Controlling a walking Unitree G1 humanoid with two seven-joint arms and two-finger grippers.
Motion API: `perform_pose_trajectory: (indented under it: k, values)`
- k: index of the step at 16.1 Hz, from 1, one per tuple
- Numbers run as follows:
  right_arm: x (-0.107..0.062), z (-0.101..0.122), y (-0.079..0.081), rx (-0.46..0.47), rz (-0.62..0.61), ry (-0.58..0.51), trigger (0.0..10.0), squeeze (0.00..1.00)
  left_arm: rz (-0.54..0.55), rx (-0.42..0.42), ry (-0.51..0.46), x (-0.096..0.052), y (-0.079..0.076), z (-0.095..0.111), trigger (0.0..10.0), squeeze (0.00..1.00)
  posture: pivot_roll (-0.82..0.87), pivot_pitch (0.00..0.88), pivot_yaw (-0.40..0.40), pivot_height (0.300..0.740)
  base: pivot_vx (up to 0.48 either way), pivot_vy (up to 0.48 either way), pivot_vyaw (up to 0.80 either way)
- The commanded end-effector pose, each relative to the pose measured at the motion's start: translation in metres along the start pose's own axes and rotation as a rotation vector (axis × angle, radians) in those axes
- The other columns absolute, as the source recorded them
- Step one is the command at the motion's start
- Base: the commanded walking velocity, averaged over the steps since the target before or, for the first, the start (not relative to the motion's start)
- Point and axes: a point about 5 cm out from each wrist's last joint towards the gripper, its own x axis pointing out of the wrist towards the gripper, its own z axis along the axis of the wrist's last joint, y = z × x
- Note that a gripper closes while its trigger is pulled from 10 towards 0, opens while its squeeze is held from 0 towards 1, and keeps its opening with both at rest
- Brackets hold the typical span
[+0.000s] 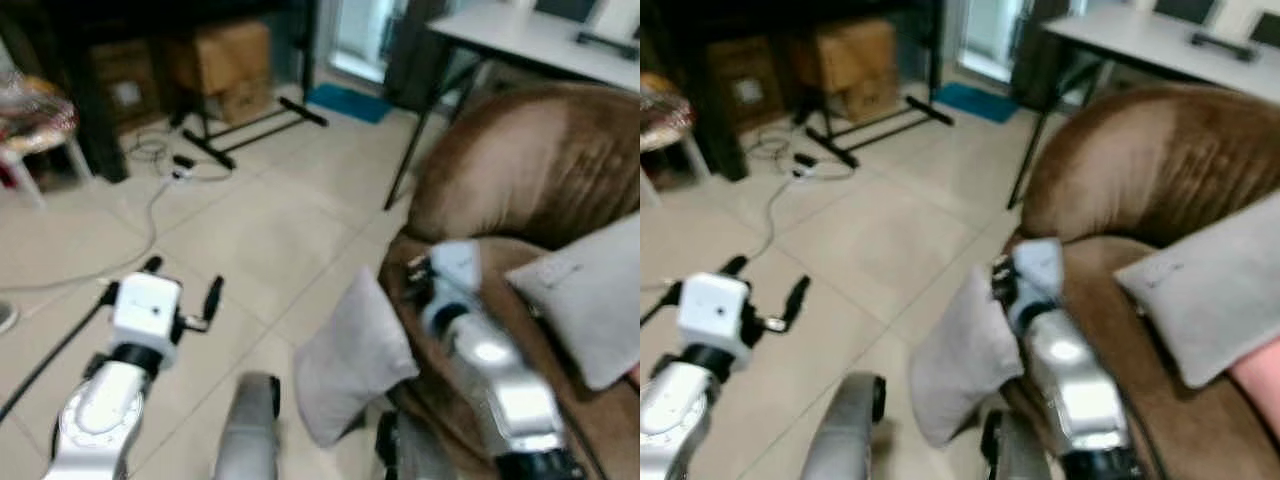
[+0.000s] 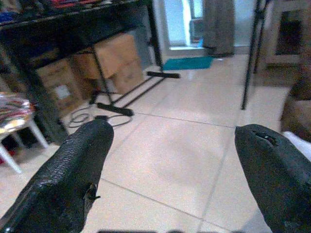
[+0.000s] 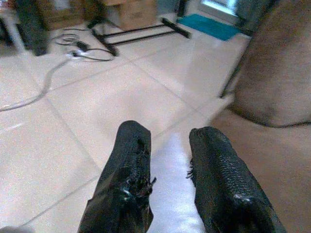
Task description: Move the pillow to the sofa from floor
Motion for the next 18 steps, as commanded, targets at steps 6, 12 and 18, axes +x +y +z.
perform_pose_trajectory:
  k: [6,12,18]
  values:
    - [0.0035,0.0126,-0.0119,-0.045,-0.032,-0.04,10.0,0.0,-0.011,-0.003,-0.057,0.0036,-0.0021,0.0117,10.0,0.0,0.12,0.0,-0.084,0.58,0.092,0.0,0.0]
    - [0.0045,0.0096,-0.0132,-0.101,-0.035,-0.026,10.0,0.0,-0.016,-0.009,-0.056,0.0032,-0.0032,0.0112,10.0,0.0,0.12,0.0,-0.083,0.58,0.299,0.0,0.0]
    - [0.0052,0.0093,-0.0159,-0.064,-0.058,-0.031,10.0,0.0,-0.016,0.003,-0.046,0.0027,-0.002,0.01,10.0,0.0,0.12,0.0,-0.085,0.58,0.249,0.0,0.27]
